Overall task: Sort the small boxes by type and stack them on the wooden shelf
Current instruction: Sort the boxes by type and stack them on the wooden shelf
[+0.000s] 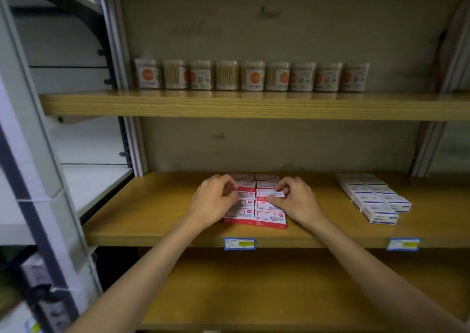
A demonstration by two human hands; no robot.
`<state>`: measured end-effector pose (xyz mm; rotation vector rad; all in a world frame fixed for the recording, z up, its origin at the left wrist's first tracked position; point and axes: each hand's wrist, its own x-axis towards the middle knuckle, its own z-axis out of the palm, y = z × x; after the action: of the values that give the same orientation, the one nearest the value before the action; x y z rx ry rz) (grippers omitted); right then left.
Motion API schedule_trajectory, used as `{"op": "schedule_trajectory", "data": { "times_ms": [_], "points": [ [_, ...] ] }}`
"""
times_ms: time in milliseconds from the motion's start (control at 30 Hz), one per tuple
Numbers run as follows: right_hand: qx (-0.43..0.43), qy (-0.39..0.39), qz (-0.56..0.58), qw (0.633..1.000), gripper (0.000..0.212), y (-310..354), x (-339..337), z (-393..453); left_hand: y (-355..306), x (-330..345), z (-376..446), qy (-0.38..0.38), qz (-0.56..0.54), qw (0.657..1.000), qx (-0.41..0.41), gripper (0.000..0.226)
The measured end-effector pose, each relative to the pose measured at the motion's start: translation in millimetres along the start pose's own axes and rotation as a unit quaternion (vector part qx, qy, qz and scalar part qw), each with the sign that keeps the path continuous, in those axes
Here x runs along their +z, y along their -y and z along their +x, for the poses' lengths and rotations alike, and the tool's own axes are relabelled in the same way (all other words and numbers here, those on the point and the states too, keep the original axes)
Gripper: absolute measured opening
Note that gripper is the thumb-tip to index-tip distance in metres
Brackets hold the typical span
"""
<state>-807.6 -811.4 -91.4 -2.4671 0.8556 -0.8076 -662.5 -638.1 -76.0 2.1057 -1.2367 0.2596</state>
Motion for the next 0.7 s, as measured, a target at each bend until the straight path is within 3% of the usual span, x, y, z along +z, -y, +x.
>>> {"op": "schedule_trajectory", "data": {
  "times_ms": [200, 533, 700],
  "points": [
    [-0.1, -0.062, -0.102, 0.988, 0.023, 21, 7, -18, -2, -34, -36, -0.012, 0.033, 0.999, 0.012, 0.017],
    [-0.231, 0.076, 0.117, 0.963, 0.019, 148, 35, -75, 44, -112, -118, -0.034, 0.087, 0.996, -0.016, 0.025],
    [-0.262, 0.104, 0.145, 0.948, 0.016, 226, 61, -108, 87, -164, -165, -0.049, 0.094, 0.994, -0.021, 0.026]
  ]
}}
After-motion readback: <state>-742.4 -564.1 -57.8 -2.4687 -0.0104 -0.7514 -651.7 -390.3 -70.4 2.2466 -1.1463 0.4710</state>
